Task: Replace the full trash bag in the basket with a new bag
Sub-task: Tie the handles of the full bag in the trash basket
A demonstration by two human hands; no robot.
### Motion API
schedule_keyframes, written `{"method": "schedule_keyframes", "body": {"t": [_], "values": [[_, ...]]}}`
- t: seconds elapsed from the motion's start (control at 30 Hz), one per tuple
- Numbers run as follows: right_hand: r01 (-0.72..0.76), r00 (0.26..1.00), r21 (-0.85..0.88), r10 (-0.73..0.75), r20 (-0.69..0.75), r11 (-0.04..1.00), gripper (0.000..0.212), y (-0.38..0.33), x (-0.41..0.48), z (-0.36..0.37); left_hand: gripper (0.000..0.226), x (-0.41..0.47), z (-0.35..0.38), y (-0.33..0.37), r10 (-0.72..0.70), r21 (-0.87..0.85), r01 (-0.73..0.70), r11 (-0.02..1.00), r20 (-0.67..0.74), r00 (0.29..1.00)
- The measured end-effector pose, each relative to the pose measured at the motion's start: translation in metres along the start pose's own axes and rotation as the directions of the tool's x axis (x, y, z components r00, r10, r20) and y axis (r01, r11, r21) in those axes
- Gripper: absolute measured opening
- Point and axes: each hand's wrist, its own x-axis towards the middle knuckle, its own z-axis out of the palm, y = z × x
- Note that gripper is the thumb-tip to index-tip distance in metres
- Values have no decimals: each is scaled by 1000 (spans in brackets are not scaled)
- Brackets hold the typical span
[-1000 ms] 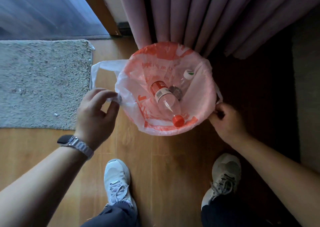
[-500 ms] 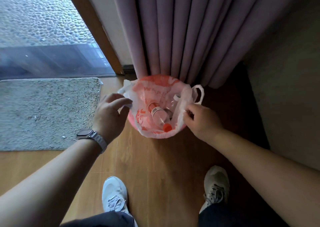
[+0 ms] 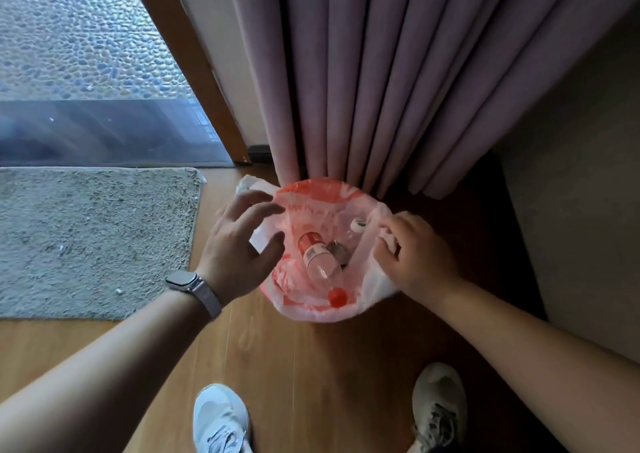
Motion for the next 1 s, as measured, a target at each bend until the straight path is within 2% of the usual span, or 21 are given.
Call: {"method": "schedule_keyframes", "body": {"t": [0.1,0.2,0.33,0.4,0.47,0.53,0.67,0.73,0.87,1.0], "values": [[-69,996,-58,65,-65,996,21,22,21,9,40,19,15,-25,-89,22,90,996,-49,995],[-250,968,-82,251,-2,965,43,44,34,24,53,33,30,-49,-279,109,278,954,1,960],[-558,816,-9,551,174,829,62,66,43,40,68,39,46,-78,-564,263,518,814,145,813],[-661,724,7,636,268,750,67,73,41,46,59,38,50,-90,-603,324,532,782,180,777],[-695,672,-10,655,346,719,61,75,34,51,45,32,51,-94,-580,363,487,795,217,785],[-683,685,37,622,379,729,42,74,29,53,39,26,52,-94,-519,360,429,829,206,830],[-618,775,186,552,309,764,10,68,29,47,30,16,56,-94,-465,312,417,854,98,880],[-607,790,235,542,287,760,7,64,32,45,28,15,58,-93,-470,320,428,845,64,881],[-580,813,300,513,276,758,15,61,35,44,20,20,60,-90,-509,341,478,809,0,861],[-584,810,292,515,281,758,6,62,39,43,14,18,60,-87,-478,299,455,839,5,878]]}}
